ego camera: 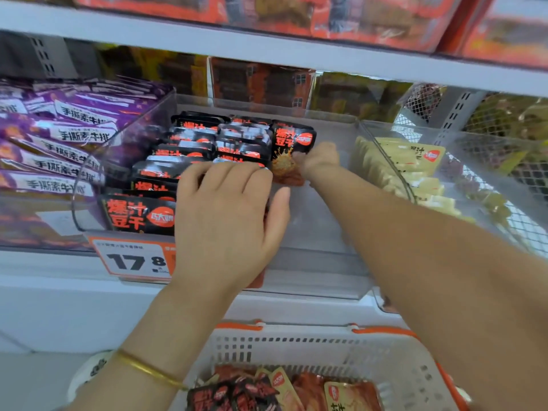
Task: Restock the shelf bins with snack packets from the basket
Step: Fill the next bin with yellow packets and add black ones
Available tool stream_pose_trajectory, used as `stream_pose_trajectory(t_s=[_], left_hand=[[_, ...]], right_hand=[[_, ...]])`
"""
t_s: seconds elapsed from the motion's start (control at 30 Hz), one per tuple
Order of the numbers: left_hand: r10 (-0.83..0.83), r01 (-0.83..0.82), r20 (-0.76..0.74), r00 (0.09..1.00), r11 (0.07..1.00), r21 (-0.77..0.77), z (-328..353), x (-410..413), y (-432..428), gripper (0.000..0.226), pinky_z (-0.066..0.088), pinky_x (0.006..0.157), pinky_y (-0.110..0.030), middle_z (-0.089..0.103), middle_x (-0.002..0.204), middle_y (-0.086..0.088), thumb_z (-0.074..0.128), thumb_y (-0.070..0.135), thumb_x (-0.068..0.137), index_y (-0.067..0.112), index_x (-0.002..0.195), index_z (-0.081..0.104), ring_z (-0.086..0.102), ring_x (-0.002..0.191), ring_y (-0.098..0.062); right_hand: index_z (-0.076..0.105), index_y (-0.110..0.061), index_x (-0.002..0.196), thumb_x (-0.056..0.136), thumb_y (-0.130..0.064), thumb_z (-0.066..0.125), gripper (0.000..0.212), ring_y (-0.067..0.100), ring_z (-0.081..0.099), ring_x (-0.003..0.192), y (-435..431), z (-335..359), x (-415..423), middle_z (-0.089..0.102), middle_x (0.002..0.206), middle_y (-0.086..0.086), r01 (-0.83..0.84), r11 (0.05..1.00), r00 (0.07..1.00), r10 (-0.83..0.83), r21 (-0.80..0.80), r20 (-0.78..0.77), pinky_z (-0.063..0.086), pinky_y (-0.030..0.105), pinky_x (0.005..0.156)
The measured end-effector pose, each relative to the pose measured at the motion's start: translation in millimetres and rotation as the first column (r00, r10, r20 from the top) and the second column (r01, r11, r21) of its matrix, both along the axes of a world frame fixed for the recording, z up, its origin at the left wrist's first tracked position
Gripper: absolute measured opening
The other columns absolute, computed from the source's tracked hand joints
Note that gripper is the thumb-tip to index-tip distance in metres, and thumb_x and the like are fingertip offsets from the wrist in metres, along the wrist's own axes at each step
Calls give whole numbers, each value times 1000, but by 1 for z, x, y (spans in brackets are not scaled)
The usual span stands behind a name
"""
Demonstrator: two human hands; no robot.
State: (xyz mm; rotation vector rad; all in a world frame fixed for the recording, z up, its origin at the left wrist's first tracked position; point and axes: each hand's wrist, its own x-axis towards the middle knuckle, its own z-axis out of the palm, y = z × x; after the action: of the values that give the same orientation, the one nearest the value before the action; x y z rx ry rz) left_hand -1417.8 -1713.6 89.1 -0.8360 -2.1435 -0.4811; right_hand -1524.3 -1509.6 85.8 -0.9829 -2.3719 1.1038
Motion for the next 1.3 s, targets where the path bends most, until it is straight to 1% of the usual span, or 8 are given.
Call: stream_pose_trajectory(t_s=[0.27,0.37,0.5,0.67,0.93,1.03,1.23,1.3], left_hand=[[-155,167,114,981,980,-105,-42,90,-6,21,33,72,-40,64,90,-4,49,22,83,12,89,66,56,83,-31],[-85,203,382,920,938,-280,-77,108,-9,27,40,67,-39,65,81,-3,42,24,79,13,82,66,57,79,-30],[-30,281,513,858,863,-419,-101,123,-5,16,40,62,-30,66,76,0,53,19,81,15,78,68,61,78,-25],[17,246,476,879,840,-484,-107,128,-3,26,23,65,-25,63,103,8,39,26,96,25,103,63,53,105,-13],[75,346,679,730,817,-462,-132,112,-2,21,51,64,-35,65,94,-1,42,21,93,17,94,63,50,66,-15],[140,337,738,660,822,-458,-141,107,-1,14,54,67,-39,62,83,-3,47,23,92,16,81,53,55,67,-20],[161,305,930,332,914,-267,-143,98,1,20,44,67,-29,63,87,-5,59,29,90,13,101,61,59,78,-20],[66,256,948,312,955,-150,-132,98,1,9,33,62,-21,57,82,2,63,18,87,11,92,60,53,80,-17]], right_hand=[[56,-17,82,86,0,60,18,17,65,64,-70,21,240,62,71,6,-432,898,839,366,-85,-402,54,30,57],[61,-7,78,85,2,58,12,22,58,55,-59,-49,275,64,67,16,-468,851,881,471,-240,-49,49,26,49],[57,-7,71,92,-25,56,27,19,52,62,-53,-186,278,54,69,10,-518,811,561,561,-270,609,36,25,52],[50,-6,72,92,-35,59,36,23,57,72,-84,-274,316,51,70,5,-429,799,410,588,-421,697,40,28,52],[54,-7,95,86,-13,66,16,23,60,87,-56,-226,286,56,93,7,-351,824,625,560,-446,543,57,36,71],[52,-6,114,88,-8,63,28,20,61,83,-38,-182,275,57,105,11,-251,790,761,518,-559,390,56,23,57],[50,-11,80,91,4,55,19,11,64,53,-26,-143,276,65,62,2,-76,462,953,293,-884,72,57,29,56],[53,-10,84,88,0,61,13,18,66,70,-33,-146,281,66,78,7,-77,536,932,339,-841,130,59,34,70]])
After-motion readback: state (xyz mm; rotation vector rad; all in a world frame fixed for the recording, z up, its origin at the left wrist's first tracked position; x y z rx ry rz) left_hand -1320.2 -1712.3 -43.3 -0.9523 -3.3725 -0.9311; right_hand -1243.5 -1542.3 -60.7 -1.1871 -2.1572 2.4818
